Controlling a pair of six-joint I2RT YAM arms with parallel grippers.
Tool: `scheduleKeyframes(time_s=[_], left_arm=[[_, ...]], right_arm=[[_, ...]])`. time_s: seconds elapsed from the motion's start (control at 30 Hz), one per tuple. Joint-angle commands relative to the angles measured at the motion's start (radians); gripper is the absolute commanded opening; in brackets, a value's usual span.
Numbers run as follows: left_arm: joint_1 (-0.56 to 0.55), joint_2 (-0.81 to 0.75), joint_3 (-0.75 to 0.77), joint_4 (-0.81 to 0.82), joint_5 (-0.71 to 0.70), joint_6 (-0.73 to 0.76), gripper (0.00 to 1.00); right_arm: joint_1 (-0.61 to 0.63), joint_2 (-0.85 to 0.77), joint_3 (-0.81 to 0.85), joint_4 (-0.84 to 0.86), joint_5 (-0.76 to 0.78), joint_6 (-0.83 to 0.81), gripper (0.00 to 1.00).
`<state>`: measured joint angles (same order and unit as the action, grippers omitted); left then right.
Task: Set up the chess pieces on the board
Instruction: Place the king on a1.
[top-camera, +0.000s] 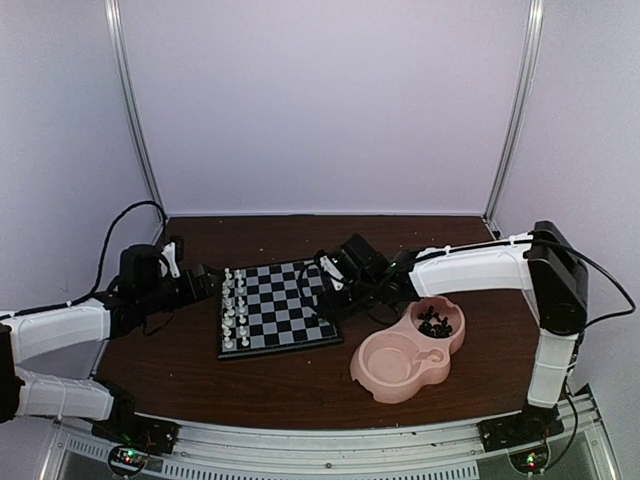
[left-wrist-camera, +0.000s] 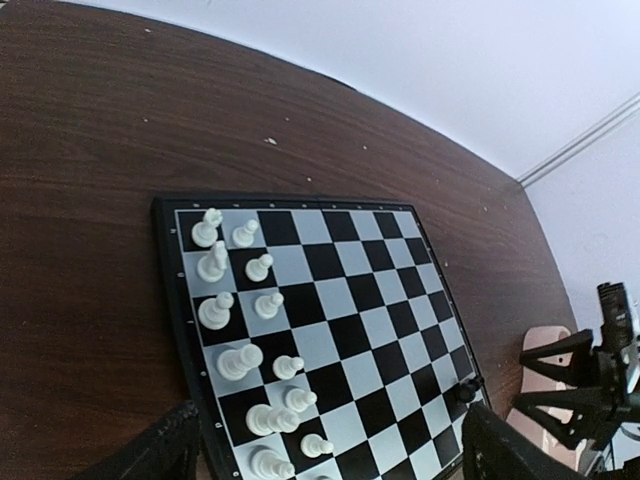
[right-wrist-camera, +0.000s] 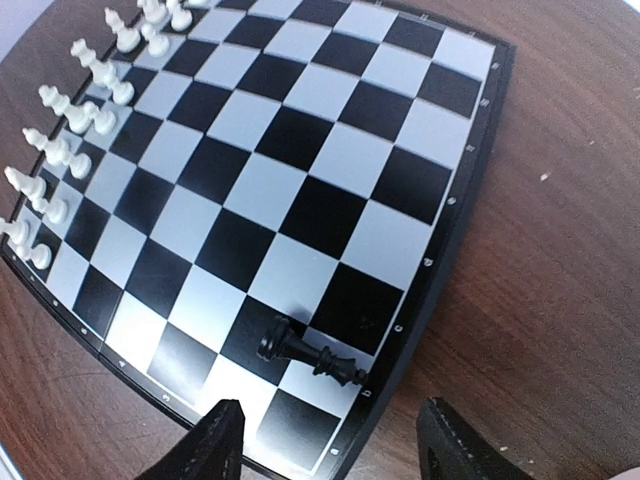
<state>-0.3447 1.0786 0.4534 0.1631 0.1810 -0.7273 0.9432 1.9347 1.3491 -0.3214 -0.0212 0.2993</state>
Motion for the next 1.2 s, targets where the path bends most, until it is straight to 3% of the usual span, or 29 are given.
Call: scheduleKeyframes(time_s=[0.0,0.23,0.4,0.6,0.9,1.17], left_arm=[[-0.073,0.061,0.060,0.058,0.027,0.105,0.89],[-0.245,0.167,0.154,0.043,0.020,0.317,0.87],[-0.404,0.286,0.288,-0.072,-0.022,0.516,0.85],[-0.514,0.445,0.411,-0.183,-0.037,0.650,0.85],[-0.652,0.641,0.582,-0.335,-0.166,0.700,0.84],[-0.662,0.685,0.617,-0.341,-0.158,0.659,0.85]], right_arm=[[0.006,-0.122,-0.090,0.127,0.130,0.022,0.62],[-0.009,-0.241,-0.219,0.197,0.301,0.080,0.62],[-0.043,-0.321,-0.297,0.224,0.340,0.145,0.61],[-0.089,-0.440,-0.403,0.277,0.358,0.183,0.61],[-0.113,-0.479,-0.430,0.265,0.389,0.207,0.61],[-0.117,-0.467,-0.428,0.267,0.382,0.210,0.61]])
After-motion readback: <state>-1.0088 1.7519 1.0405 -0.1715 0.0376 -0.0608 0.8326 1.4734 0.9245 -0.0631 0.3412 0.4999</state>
